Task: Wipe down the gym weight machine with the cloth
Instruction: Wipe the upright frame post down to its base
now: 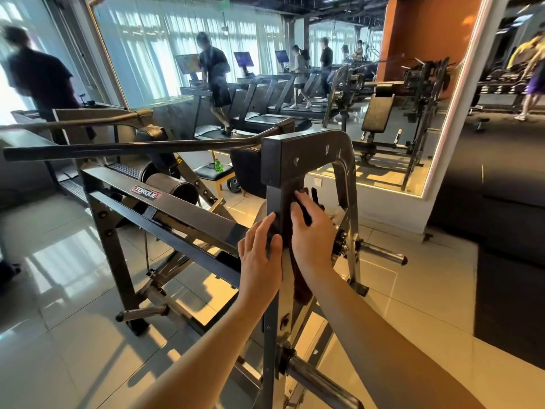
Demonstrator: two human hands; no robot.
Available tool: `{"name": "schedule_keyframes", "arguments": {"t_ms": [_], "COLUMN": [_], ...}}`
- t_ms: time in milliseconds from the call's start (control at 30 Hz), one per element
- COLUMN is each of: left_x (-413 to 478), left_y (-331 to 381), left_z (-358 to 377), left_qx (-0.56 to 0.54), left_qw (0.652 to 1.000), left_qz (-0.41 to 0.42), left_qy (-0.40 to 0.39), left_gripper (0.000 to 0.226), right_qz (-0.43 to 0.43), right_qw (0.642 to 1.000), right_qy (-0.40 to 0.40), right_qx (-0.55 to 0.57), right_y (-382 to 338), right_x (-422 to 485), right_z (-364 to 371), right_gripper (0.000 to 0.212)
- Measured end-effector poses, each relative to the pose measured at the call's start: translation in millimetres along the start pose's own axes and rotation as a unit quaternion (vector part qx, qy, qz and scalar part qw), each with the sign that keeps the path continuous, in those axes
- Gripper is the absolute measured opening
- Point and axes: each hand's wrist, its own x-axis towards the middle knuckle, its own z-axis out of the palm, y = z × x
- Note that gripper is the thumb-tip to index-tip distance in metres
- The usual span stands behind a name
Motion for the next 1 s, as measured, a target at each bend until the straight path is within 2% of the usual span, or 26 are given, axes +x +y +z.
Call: {"name": "schedule_keyframes", "arguments": {"t_ms": [67,200,367,467,533,667,733,867,1000], "left_x": [-1,-14,-40,-56,-62,-63,-64,-78,-93], "left_y": [-1,-17,-32,-53,-60,-64,-68,-78,-101], "left_z": [2,11,10,11,13,15,16,18,19], "left_qx": [0.016,0.04,0.038,0.026,0.012,-0.012,-0.004,-0.039,-0.069], "left_qw": [1.0,0.999,0.998,0.997,0.998,0.998,0.998,0.993,0.981], "left_qz": [0.011,0.014,0.005,-0.017,-0.025,-0.037,-0.042,-0.082,-0.133], "left_qy": [-0.001,-0.013,-0.053,-0.066,-0.058,-0.052,-0.056,-0.079,-0.125], "left_gripper": [0.045,0.049,0.051,0.052,0.053,0.064,0.069,0.068,0.062], "right_qz": [0.004,0.107,0.176,0.226,0.227,0.144,0.137,0.276,0.348], "right_qw": [1.0,0.993,0.979,0.97,0.971,0.989,0.99,0.959,0.934], "right_qy": [0.003,-0.025,0.019,-0.011,-0.028,-0.008,-0.002,-0.023,-0.025], "right_qx": [-0.008,0.053,0.097,0.084,0.068,0.042,0.038,0.056,0.074], "right_y": [10,41,49,69,79,72,77,114,123], "right_x": [-10,-38,-43,-70,-82,-69,-67,-100,-113], "right_z": [2,1,-6,-5,-2,3,7,13,11], "right_gripper": [0.034,0.031,0.023,0.014,0.013,0.015,0.014,0.011,0.012]}}
